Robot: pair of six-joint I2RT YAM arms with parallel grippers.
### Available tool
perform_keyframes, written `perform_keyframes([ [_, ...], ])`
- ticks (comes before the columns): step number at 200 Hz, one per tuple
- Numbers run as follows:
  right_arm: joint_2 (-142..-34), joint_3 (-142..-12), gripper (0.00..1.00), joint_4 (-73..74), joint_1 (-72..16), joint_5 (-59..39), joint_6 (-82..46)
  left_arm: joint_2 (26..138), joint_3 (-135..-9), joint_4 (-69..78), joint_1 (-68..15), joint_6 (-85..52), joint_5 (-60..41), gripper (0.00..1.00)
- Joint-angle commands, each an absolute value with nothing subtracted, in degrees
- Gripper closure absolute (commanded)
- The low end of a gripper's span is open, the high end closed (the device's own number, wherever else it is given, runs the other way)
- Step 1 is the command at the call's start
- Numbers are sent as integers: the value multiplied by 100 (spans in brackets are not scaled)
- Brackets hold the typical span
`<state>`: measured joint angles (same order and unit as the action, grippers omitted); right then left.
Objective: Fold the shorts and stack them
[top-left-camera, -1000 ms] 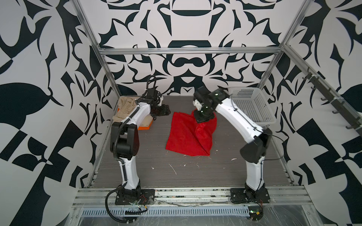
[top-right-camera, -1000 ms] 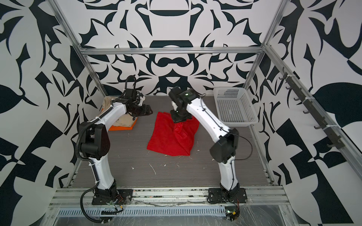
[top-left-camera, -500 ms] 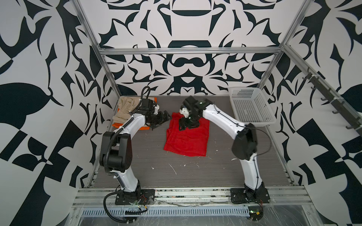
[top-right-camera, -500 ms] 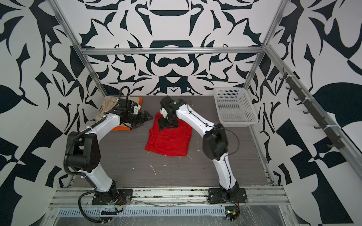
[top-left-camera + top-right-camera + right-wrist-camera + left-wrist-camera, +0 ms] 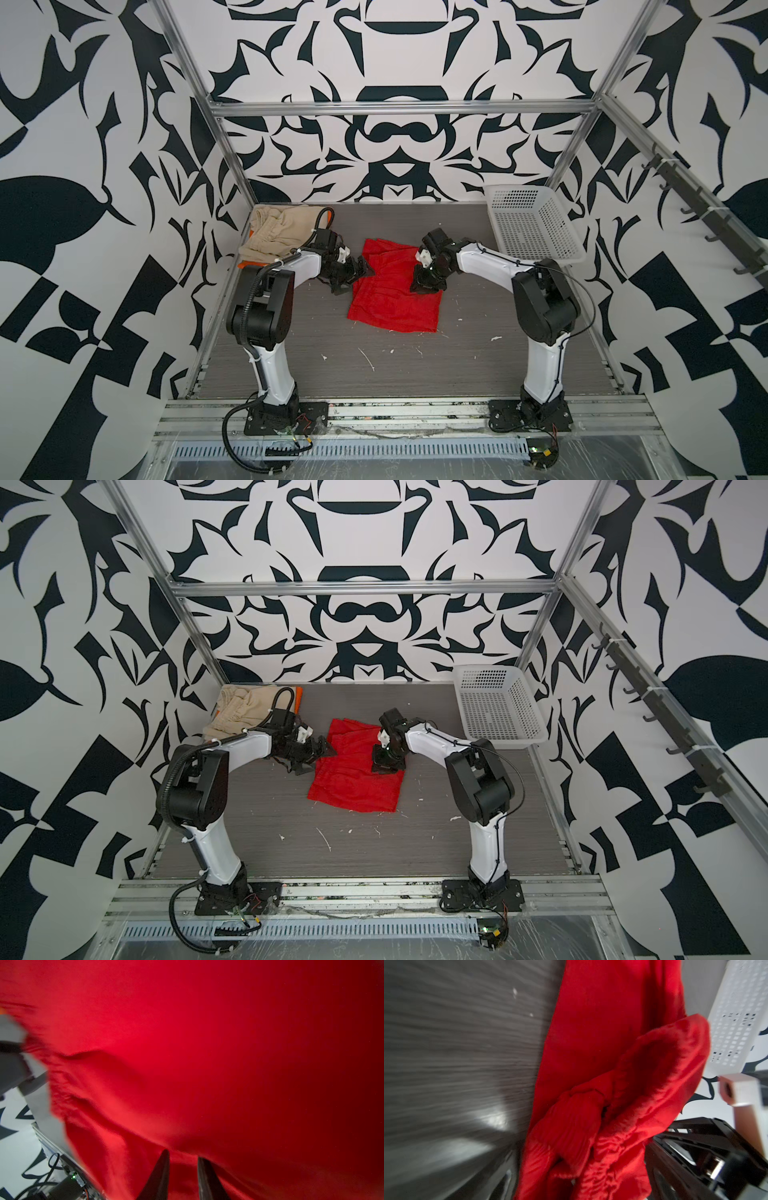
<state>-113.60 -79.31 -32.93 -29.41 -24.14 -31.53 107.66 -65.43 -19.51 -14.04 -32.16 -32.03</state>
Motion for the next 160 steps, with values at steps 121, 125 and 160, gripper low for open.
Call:
perform_keyframes([
  [121, -10777, -7330, 74, -2041, -3039, -2120, -3548, 11319, -8120, -2772, -2357, -2499, -2050, 99],
  [125, -10670, -7330, 71, -2047, -3034, -2072, -3530, 11280, -8275, -3008, -2337, -2334, -1914, 100],
  [160, -9762, -7228, 49, -2148, -2925, -1734, -3384, 11033, -9526, -4624, -2087, -968, -907, 100],
])
